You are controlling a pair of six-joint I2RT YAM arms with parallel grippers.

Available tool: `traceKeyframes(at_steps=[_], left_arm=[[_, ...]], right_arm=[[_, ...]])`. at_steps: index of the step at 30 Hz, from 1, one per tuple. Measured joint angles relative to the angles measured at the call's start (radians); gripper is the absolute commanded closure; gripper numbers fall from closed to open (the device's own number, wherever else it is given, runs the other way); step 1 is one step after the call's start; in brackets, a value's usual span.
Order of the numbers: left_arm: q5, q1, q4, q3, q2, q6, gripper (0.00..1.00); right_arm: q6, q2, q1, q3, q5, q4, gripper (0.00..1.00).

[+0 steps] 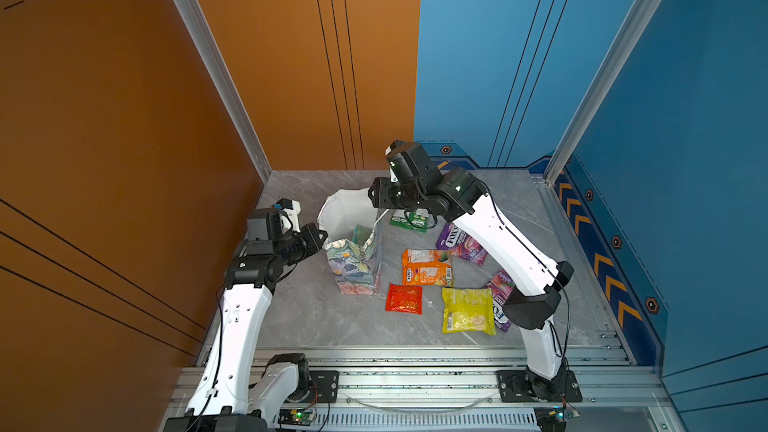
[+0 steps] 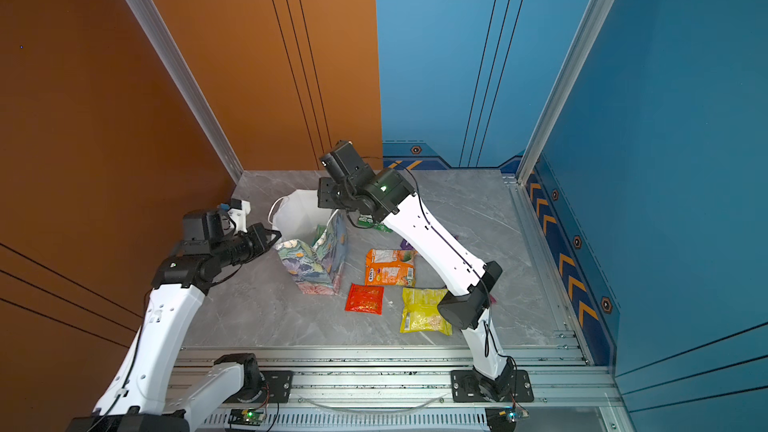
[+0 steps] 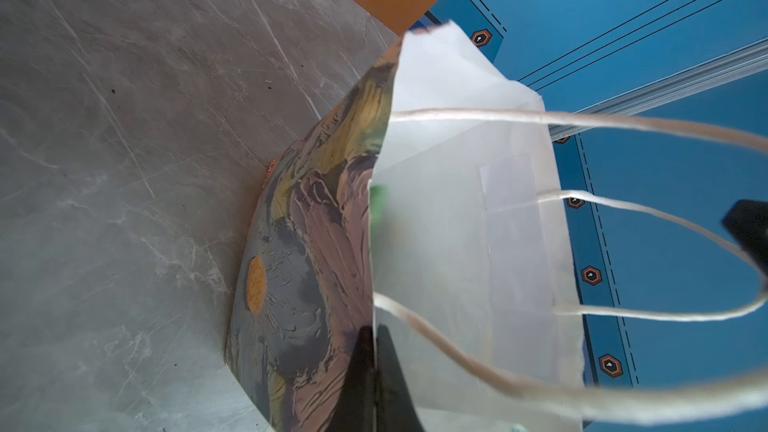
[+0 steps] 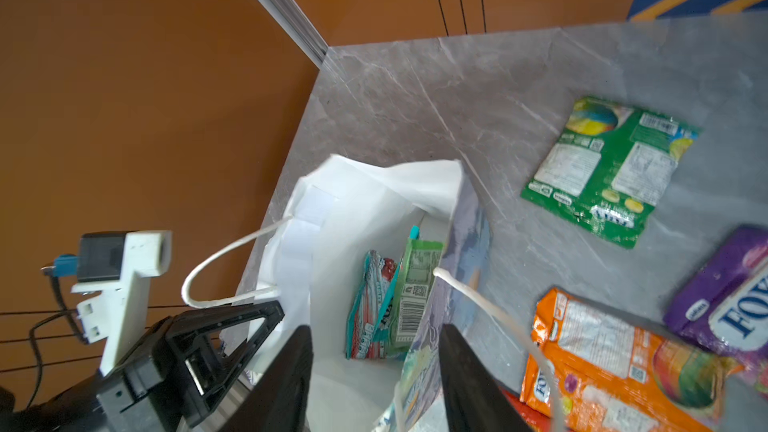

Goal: Place the snacks into the paper bag
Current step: 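Open the right gripper to release the soup packet into the bag, then move the right gripper down over the yellow chip bag nearest the robot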

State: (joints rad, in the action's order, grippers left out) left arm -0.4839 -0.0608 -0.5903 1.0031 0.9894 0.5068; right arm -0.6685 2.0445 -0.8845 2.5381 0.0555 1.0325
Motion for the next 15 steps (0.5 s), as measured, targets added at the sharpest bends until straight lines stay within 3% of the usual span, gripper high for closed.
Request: traceKeyframes(at_steps=[10,15], left_arm=[[0.000,0.000,0.001,-0.001,0.000,0.000,1.00],[0.000,0.000,0.002,-0.001,0.000,0.000,1.00]], right_arm=[[0.058,-0.152,0.034,-0.045,0.002,-0.054,0.46],[0.064,-0.389,0.113,-0.390,0.000,-0.166,0.46]])
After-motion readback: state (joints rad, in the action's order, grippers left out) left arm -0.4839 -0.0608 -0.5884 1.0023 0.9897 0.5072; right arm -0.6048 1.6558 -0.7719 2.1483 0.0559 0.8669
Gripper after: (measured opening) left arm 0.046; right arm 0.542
